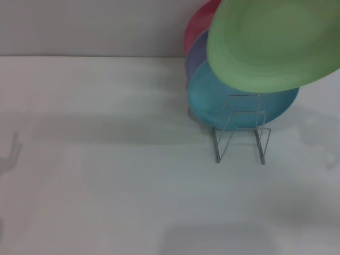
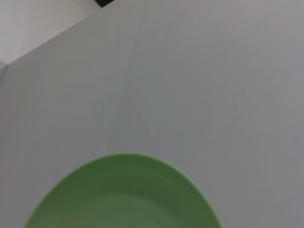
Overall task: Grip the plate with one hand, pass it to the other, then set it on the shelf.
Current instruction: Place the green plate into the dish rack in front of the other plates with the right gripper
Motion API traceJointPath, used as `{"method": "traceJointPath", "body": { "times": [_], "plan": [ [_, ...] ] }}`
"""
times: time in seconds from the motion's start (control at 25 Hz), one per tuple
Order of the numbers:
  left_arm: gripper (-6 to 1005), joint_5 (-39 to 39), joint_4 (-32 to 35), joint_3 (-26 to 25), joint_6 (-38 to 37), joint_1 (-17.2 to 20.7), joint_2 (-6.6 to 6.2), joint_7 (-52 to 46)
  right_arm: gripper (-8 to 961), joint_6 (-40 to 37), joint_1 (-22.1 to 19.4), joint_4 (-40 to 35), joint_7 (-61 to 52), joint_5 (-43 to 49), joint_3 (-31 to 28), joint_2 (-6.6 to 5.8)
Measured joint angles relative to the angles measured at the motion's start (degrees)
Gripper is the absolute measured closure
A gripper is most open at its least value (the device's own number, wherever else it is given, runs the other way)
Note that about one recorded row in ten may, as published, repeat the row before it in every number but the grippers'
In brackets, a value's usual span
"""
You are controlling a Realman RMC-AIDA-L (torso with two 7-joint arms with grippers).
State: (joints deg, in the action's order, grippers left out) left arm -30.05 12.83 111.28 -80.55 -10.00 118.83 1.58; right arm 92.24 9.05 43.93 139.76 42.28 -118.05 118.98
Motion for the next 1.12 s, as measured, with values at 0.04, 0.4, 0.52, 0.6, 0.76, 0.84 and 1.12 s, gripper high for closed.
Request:
{"method": "traceJointPath", "body": {
  "times": [0.04, 0.4, 0.52, 0.6, 0.76, 0.84, 1.12],
  "plan": [
    [200, 0.01, 0.00, 0.01, 0.01, 0.00, 0.00, 0.00, 919, 0.00, 0.00, 0.00, 0.00, 0.00, 0.00, 0.00],
    [200, -0.34, 0.08, -0.26, -2.90, -0.03, -0.08, -0.01, 919, 0.04, -0.30, -0.14, 0.04, 0.11, -0.02, 0.12],
    [200, -0.35, -0.06, -0.28, -1.47, -0.38, -0.10, 0.24, 919, 0.07, -0.36, -0.16, 0.07, 0.53, -0.12, 0.17],
    [200, -0.36, -0.01, -0.34, -1.34, -0.40, -0.10, 0.31, 918, 0.07, -0.23, -0.17, 0.08, 0.66, -0.15, 0.18],
    [200, -0.37, -0.14, -0.46, -0.14, -0.59, -0.04, 0.03, 918, 0.04, -0.04, -0.17, 0.09, 0.76, -0.16, 0.14],
    [200, -0.37, -0.14, -0.46, -0.14, -0.59, -0.04, 0.03, 918, 0.03, 0.03, -0.17, 0.10, 0.77, -0.17, 0.13],
    [200, -0.36, -0.18, -0.09, 0.11, -0.68, 0.11, 0.52, 919, -0.01, 0.09, -0.12, 0.14, 0.79, -0.21, 0.11]
  ]
}}
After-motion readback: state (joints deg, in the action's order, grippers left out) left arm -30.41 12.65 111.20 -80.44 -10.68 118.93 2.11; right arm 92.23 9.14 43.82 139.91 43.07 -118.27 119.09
